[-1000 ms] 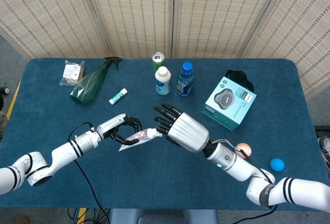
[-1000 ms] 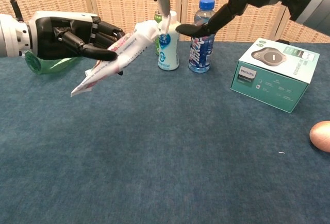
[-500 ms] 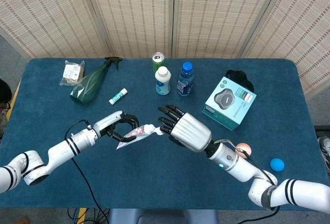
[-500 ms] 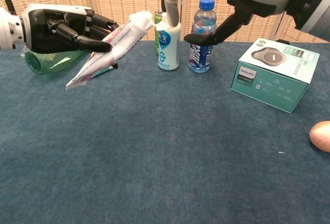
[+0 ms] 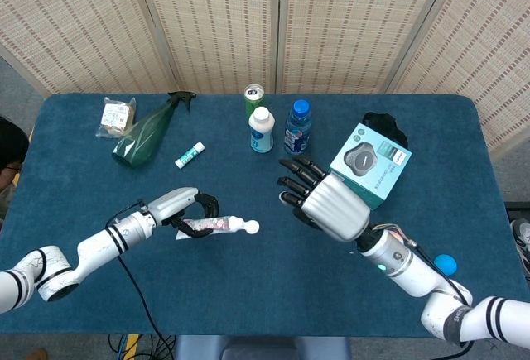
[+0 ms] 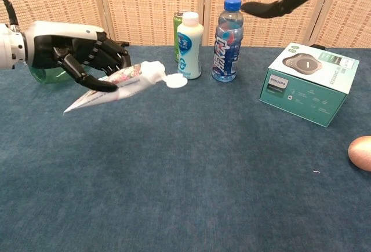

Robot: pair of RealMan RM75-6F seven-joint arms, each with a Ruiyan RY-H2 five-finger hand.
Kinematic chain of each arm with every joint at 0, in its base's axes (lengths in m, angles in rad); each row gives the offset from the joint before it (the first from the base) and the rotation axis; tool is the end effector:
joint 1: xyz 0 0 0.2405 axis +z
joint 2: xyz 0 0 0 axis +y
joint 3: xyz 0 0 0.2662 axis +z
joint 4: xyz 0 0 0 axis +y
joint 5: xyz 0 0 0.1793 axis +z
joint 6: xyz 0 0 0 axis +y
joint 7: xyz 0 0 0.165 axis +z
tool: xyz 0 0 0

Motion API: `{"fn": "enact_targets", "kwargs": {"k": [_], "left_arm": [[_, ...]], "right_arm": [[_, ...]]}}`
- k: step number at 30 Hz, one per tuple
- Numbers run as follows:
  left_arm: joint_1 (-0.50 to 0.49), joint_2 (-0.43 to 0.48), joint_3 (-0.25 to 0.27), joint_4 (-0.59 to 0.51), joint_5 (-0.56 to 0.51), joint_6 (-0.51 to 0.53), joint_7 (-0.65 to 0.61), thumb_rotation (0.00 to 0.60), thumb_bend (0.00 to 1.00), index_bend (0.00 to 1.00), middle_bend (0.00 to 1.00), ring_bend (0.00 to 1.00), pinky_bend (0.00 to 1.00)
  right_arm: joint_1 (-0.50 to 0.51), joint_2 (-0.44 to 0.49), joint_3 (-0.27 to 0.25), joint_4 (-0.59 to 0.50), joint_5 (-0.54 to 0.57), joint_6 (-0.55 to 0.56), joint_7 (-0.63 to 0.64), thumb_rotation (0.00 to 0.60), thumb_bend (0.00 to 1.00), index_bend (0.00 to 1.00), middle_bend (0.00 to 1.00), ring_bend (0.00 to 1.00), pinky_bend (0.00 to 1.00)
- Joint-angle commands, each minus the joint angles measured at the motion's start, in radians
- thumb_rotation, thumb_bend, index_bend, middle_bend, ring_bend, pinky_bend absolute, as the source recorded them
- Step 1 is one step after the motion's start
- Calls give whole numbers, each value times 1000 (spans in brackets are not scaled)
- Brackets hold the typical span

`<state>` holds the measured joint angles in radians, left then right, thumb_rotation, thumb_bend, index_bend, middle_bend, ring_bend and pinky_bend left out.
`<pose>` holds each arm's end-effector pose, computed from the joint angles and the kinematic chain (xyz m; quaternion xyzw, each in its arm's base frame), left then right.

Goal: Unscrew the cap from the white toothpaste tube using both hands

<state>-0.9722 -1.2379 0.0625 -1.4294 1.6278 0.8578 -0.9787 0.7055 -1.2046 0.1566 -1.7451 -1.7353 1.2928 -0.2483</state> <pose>-0.1254 0.3730 0.0619 -0.7185 -0.5534 -0.4011 0.1289 -0.0729 -0.3095 0.1357 0.7556 -0.0910 0.5402 0.3590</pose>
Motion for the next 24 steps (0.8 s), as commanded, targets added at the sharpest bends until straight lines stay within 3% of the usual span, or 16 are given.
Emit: {"fn": "enact_targets", "kwargs": {"k": [1, 10, 15, 18, 24], "left_arm": [[31, -40, -10, 20, -67, -36, 242, 600, 430, 604, 624, 451, 310], [100, -138, -61, 99, -245, -26, 624, 600, 429, 585, 621, 450, 310], [108, -173, -67, 130, -322, -77, 759, 600, 429, 562, 601, 428, 310], [111, -176, -75, 129, -368, -107, 811, 600, 429, 471, 544, 372, 309], [121, -130, -91, 67, -442, -129, 893, 600, 429, 223, 309, 193, 279]], "right_arm": [[-29, 38, -4, -24, 10, 19, -8, 600, 232, 582, 394, 136, 196], [-112, 126, -9, -30, 65, 65, 5, 600, 231, 582, 395, 136, 196], [-152, 156, -13, -22, 77, 93, 19, 600, 231, 582, 394, 136, 196], [-171, 174, -14, -17, 87, 101, 19, 600, 231, 582, 395, 136, 196], [-213, 199, -15, -4, 115, 121, 28, 600, 231, 582, 395, 136, 197]]}}
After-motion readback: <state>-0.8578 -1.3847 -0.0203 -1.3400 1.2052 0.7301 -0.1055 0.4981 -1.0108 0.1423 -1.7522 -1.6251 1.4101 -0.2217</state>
